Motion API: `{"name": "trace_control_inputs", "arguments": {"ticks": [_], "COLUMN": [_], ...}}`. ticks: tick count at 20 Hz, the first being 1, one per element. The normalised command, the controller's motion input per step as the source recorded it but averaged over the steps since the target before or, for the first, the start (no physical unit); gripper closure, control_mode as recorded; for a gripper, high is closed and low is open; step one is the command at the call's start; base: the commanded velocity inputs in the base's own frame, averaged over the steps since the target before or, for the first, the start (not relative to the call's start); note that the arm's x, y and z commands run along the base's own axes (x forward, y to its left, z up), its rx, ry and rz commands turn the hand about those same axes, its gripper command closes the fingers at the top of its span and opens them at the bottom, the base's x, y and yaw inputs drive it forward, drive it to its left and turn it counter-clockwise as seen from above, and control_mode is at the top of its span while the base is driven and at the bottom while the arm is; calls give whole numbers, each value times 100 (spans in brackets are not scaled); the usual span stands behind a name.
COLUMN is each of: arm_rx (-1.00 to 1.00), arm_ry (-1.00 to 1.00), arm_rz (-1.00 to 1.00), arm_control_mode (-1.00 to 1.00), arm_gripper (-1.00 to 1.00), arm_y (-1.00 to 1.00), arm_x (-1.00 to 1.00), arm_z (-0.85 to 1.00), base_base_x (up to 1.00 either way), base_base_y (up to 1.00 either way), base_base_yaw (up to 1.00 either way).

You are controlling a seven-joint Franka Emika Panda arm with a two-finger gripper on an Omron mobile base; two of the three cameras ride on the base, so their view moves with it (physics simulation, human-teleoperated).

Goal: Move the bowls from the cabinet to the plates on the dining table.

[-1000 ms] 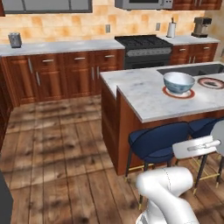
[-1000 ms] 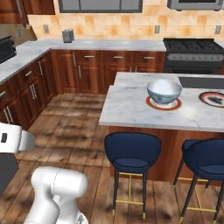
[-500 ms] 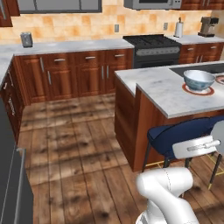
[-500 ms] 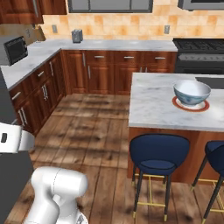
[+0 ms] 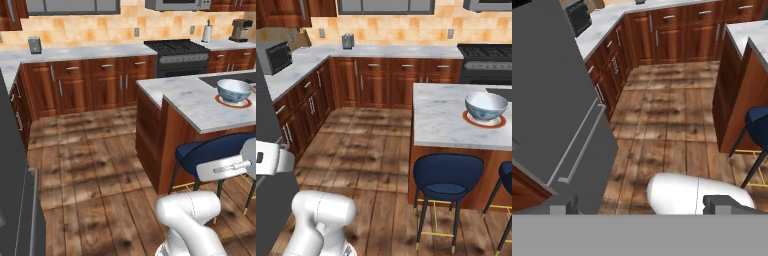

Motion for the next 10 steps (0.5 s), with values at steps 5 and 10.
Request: {"name": "trace_control_inputs", "arguments": {"ticks": [5,10], "arm_rx": [0,0], "arm_ry": [0,0], "arm_rz": [0,0], "arm_control_mode": [100,100], "arm_gripper": [-100,-100], "arm_y": [0,0], "arm_x": [0,0], "arm_z": [0,0], "base_base_x": [29,56], "base_base_y": [1,15], "base_base_yaw": [0,-4]}}
